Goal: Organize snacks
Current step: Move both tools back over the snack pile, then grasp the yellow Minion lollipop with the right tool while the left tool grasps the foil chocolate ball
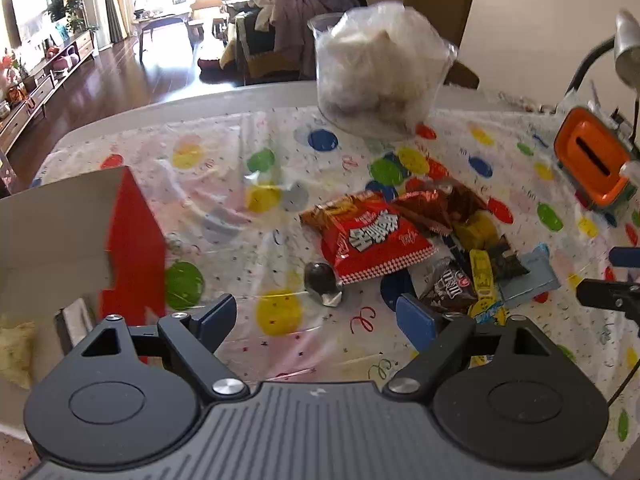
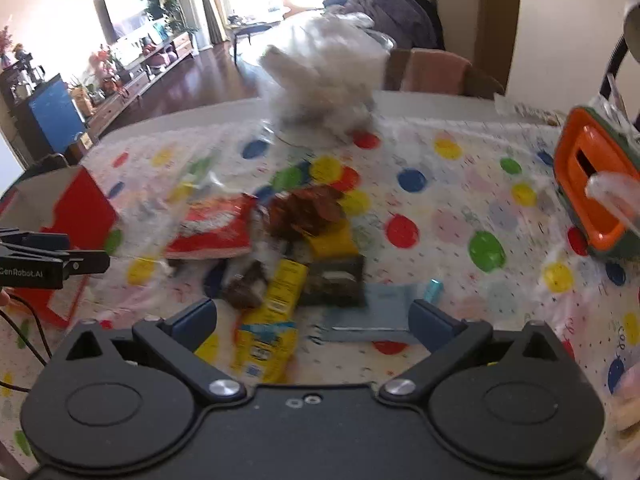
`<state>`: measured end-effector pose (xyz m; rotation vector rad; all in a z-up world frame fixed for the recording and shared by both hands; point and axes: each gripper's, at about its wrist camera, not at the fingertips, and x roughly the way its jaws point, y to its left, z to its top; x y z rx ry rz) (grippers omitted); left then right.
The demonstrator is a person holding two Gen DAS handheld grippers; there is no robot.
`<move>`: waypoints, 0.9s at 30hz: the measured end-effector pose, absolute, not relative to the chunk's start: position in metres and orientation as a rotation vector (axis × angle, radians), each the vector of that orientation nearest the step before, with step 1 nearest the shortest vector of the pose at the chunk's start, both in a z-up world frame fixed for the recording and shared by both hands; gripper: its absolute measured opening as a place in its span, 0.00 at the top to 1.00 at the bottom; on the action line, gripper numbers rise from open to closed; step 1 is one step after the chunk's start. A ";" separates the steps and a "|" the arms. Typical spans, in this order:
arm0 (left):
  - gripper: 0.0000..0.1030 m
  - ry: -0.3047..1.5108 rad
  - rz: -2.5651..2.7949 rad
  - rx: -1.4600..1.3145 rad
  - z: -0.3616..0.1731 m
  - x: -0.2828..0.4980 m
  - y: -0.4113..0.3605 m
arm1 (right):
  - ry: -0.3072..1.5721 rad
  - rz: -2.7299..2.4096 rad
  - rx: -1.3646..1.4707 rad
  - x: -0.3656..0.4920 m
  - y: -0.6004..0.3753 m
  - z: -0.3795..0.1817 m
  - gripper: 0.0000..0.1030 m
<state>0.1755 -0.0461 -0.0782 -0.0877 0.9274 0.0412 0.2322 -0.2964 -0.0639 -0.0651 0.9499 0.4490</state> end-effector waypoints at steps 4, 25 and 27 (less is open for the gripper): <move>0.15 0.970 0.048 -0.053 -0.100 0.191 -0.056 | 0.982 0.473 -0.097 0.237 -0.297 -0.077 0.01; 0.16 1.111 0.059 -0.059 -0.149 0.258 -0.048 | 1.212 0.606 -0.208 0.251 -0.227 -0.138 0.19; 0.18 1.108 0.056 -0.043 -0.151 0.260 -0.050 | 1.218 0.591 -0.198 0.254 -0.228 -0.140 0.21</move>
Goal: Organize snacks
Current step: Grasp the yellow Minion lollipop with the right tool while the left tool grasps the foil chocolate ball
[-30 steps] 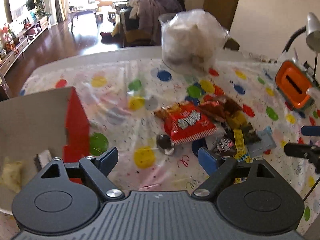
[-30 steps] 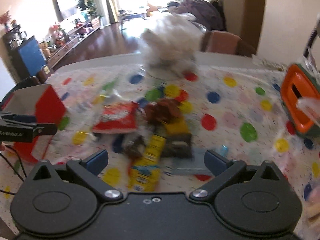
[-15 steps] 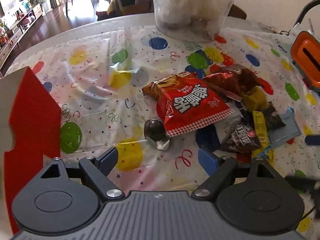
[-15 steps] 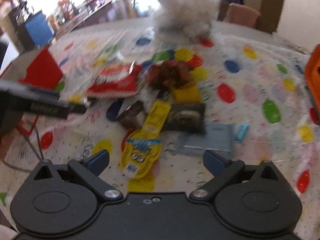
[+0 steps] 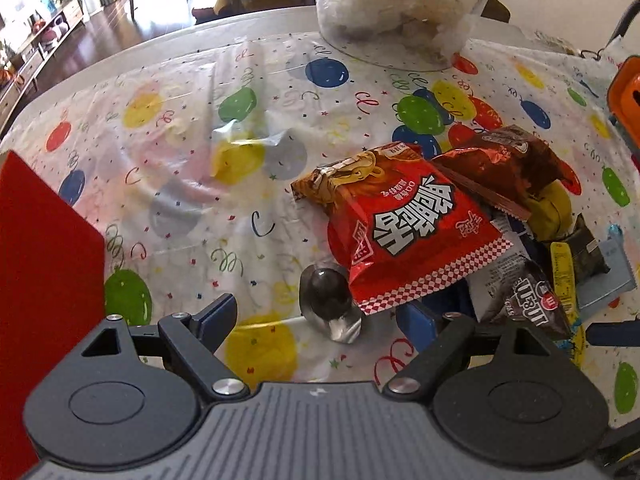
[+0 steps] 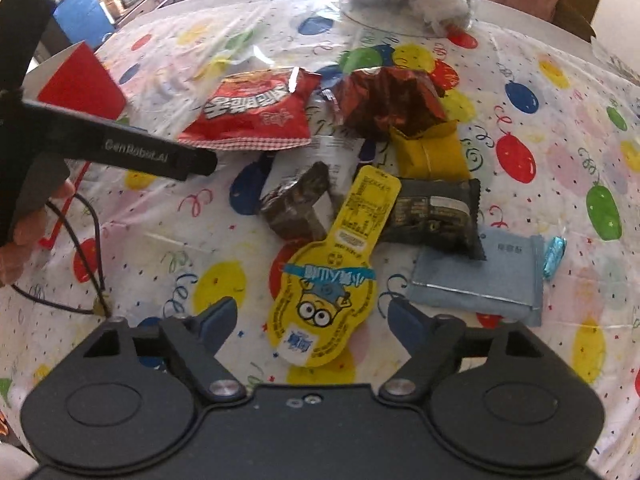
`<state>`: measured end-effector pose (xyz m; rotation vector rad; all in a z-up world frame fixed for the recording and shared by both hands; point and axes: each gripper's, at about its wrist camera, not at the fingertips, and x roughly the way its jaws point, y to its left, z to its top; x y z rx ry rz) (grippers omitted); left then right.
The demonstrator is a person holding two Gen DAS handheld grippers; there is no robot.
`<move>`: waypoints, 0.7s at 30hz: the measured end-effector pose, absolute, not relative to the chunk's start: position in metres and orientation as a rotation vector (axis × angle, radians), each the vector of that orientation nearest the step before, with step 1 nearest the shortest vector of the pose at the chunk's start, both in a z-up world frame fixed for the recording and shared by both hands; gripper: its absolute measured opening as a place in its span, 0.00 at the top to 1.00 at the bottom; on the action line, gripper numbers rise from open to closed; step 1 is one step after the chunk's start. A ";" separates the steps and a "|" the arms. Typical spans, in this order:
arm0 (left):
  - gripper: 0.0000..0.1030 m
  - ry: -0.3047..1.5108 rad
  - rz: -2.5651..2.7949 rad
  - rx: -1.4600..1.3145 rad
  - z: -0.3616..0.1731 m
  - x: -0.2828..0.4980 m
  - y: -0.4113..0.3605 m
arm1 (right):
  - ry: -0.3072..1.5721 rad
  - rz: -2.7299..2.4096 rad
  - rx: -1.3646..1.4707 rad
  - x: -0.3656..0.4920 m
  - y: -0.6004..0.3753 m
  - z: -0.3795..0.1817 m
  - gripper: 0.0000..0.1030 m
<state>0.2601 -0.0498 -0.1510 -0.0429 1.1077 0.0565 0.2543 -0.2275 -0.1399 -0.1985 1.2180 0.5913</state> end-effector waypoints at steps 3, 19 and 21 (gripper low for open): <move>0.28 1.109 0.044 -0.031 -0.153 0.263 -0.051 | 1.216 0.580 -0.202 0.255 -0.226 -0.142 0.23; 0.68 1.063 -0.021 0.051 -0.151 0.258 -0.063 | 1.189 0.518 -0.207 0.252 -0.222 -0.144 0.46; 0.69 1.064 -0.021 0.046 -0.150 0.257 -0.062 | 1.188 0.509 -0.194 0.252 -0.224 -0.144 0.48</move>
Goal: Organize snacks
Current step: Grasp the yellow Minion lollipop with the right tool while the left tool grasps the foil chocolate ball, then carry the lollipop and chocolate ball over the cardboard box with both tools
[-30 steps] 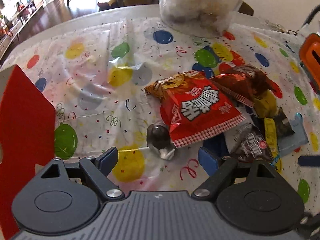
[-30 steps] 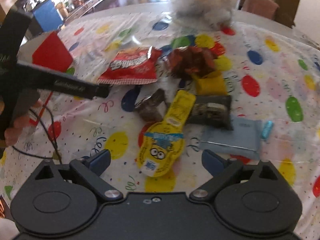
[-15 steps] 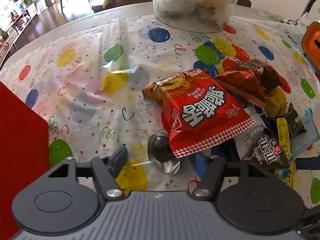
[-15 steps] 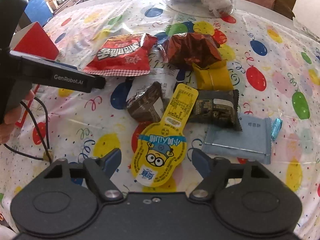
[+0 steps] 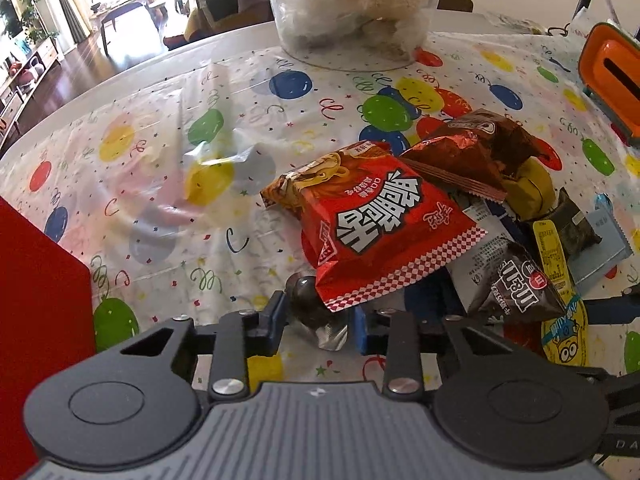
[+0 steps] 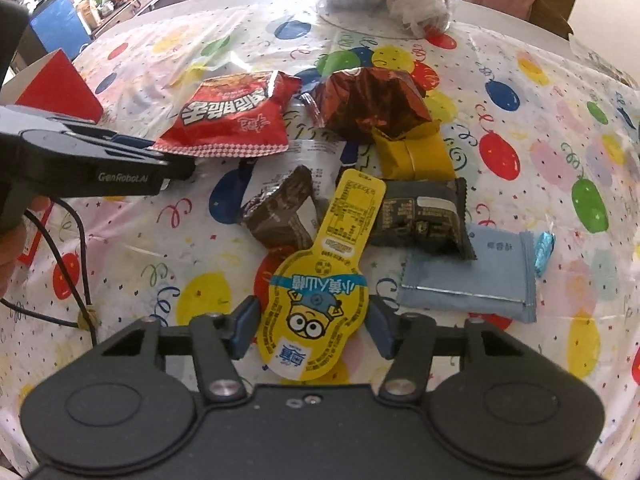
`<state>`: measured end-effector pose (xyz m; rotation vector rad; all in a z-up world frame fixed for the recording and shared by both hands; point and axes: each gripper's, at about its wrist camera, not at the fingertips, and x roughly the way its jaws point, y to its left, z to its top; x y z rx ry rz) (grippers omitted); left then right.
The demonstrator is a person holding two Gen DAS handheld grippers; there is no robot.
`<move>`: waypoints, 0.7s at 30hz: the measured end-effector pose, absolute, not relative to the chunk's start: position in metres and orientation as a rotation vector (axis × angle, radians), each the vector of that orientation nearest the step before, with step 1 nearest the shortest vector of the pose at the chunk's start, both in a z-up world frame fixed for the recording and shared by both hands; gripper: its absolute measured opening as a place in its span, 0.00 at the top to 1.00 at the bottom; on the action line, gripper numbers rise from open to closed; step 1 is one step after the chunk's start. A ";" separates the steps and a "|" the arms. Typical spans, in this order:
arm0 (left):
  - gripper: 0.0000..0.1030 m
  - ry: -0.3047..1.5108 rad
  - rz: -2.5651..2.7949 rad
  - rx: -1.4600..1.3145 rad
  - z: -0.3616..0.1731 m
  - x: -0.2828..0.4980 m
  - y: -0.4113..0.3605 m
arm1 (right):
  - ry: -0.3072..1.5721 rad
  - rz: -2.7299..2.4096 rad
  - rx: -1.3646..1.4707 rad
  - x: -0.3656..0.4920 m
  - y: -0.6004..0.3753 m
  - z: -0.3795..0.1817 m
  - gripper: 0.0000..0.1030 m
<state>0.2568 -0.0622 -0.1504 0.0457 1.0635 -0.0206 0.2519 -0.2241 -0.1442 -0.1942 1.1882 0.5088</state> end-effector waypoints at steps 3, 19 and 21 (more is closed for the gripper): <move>0.69 1.069 -0.016 0.032 -0.150 0.254 -0.060 | 1.193 0.495 -0.160 0.252 -0.229 -0.143 0.51; 0.69 1.069 0.006 -0.044 -0.125 0.213 -0.051 | 1.180 0.490 -0.078 0.222 -0.246 -0.115 0.51; 0.69 1.062 0.002 -0.054 -0.118 0.206 -0.049 | 1.171 0.500 -0.073 0.217 -0.246 -0.107 0.51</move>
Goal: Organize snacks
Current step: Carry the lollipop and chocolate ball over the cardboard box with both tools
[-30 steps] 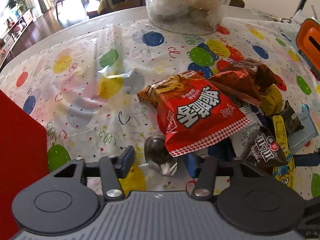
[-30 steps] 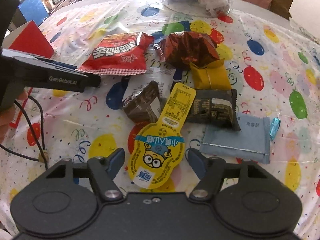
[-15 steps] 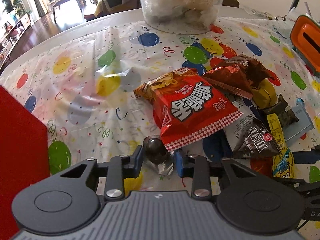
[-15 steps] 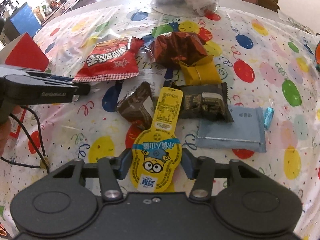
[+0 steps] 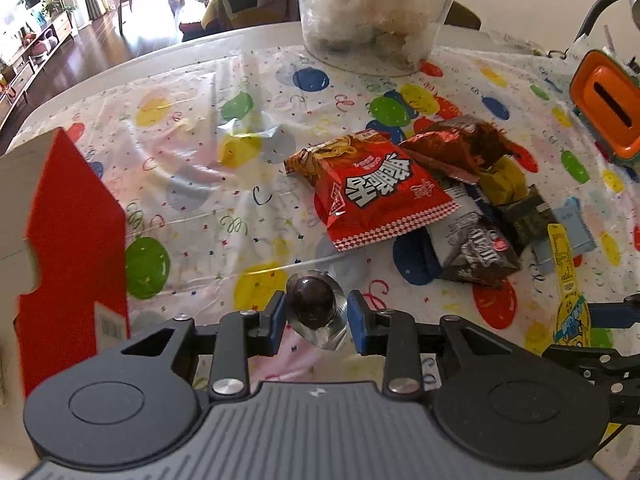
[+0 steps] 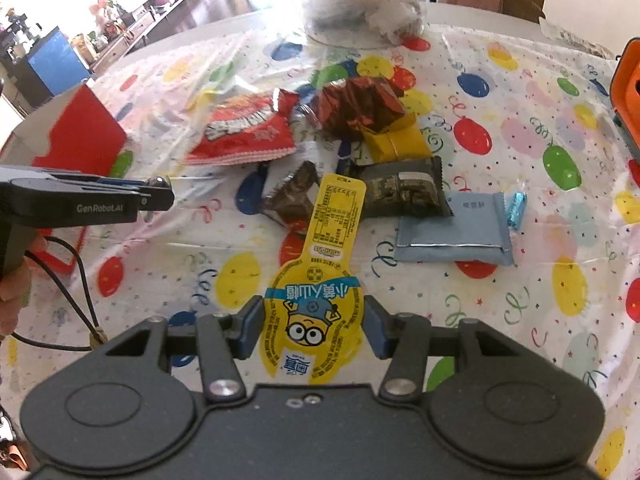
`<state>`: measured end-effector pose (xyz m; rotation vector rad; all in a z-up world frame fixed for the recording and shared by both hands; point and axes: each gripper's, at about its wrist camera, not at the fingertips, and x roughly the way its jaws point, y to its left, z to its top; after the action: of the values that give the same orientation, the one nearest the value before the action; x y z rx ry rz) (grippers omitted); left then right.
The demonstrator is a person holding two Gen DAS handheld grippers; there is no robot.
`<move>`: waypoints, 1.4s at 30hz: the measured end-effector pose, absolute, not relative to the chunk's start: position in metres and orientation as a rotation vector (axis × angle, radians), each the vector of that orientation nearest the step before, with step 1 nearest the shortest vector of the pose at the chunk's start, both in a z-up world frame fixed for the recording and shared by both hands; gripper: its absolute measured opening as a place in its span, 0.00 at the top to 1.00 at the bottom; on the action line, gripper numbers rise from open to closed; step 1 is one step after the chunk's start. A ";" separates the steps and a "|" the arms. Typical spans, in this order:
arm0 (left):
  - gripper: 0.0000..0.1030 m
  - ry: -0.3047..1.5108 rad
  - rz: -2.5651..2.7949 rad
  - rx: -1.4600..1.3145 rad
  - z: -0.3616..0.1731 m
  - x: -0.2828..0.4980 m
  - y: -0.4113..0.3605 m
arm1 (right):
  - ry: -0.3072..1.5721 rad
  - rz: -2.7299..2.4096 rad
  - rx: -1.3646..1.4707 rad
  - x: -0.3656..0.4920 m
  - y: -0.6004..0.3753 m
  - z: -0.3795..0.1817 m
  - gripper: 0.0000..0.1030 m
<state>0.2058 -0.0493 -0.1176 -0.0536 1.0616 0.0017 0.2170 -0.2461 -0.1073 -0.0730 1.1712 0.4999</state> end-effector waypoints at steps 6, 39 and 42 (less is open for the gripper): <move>0.69 1.044 0.002 -0.078 -0.092 0.184 -0.042 | 1.138 0.536 -0.068 0.203 -0.240 -0.081 0.51; 0.69 0.937 0.160 -0.125 0.018 0.108 0.133 | 0.937 0.872 -0.259 0.180 -0.030 0.025 0.51; 0.69 0.920 0.181 -0.114 0.024 0.112 0.156 | 0.916 0.883 -0.290 0.184 -0.004 0.028 0.51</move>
<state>0.1116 0.1556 0.0240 -0.1140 0.9196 0.1805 0.1839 -0.0042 0.0280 -0.2899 0.9162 0.8830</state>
